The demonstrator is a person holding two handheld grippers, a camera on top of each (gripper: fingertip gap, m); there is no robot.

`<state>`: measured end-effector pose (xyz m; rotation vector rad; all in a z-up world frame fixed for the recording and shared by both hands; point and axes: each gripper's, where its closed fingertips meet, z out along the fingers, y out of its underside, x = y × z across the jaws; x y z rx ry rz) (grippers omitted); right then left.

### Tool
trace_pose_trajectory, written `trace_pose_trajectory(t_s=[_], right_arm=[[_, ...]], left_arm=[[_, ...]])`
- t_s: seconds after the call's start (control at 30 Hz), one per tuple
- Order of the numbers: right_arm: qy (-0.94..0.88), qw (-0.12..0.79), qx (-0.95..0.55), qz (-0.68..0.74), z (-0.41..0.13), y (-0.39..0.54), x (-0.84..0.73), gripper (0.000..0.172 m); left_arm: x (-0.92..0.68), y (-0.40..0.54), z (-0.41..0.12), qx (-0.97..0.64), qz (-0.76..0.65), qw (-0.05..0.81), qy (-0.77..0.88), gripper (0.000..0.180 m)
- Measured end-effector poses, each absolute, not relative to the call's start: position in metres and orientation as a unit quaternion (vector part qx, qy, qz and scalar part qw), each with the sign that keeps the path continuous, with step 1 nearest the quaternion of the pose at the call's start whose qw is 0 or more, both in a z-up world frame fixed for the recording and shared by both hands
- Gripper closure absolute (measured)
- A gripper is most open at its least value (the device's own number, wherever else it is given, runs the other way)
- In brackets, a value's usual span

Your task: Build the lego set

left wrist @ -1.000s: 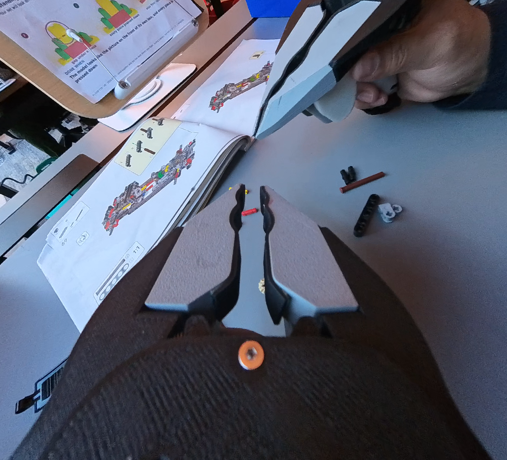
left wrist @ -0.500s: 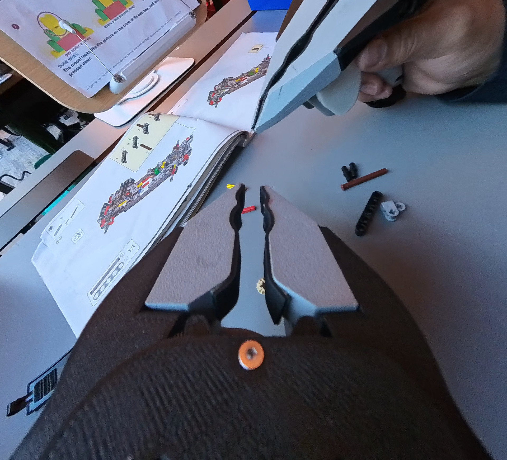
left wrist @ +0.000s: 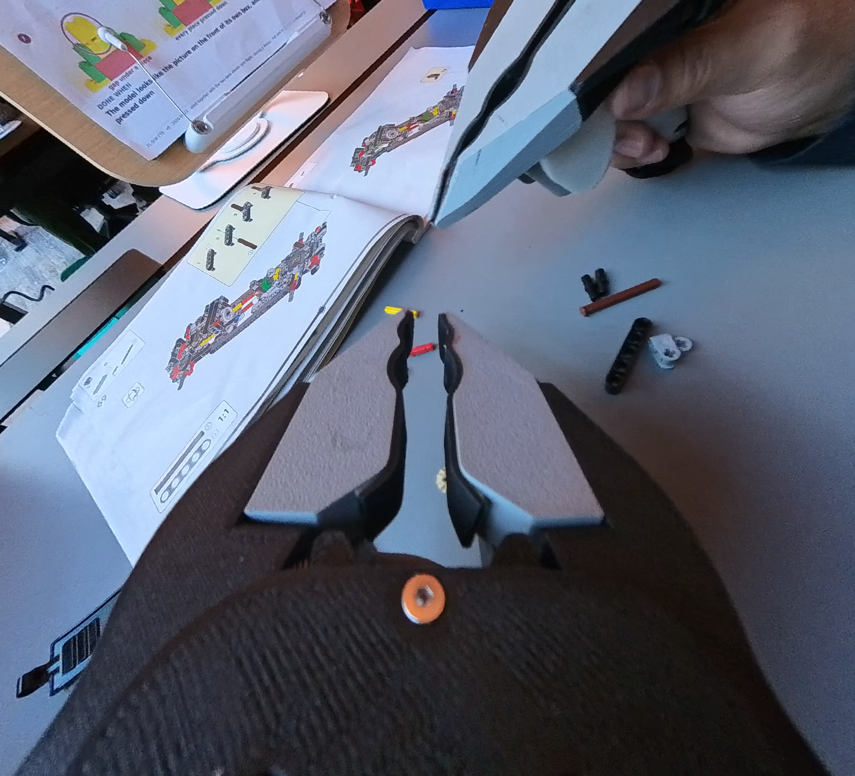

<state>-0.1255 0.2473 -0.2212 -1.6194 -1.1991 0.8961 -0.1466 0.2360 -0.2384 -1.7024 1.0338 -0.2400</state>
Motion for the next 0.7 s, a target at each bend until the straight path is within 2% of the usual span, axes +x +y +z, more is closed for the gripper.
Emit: trace_pose_trajectory(t_s=[0.37,0.7], right_arm=[[-0.515,0.45,-0.647,0.338,-0.229,0.241,-0.135,0.172],[-0.534,0.469,-0.658,0.25,-0.242,0.243,-0.136,0.17]], left_arm=[[-0.143,0.235,-0.238,-0.708,-0.085,0.544,0.441,0.173],[-0.144,0.234,-0.198,-0.65,-0.054,0.651,0.388,0.18]])
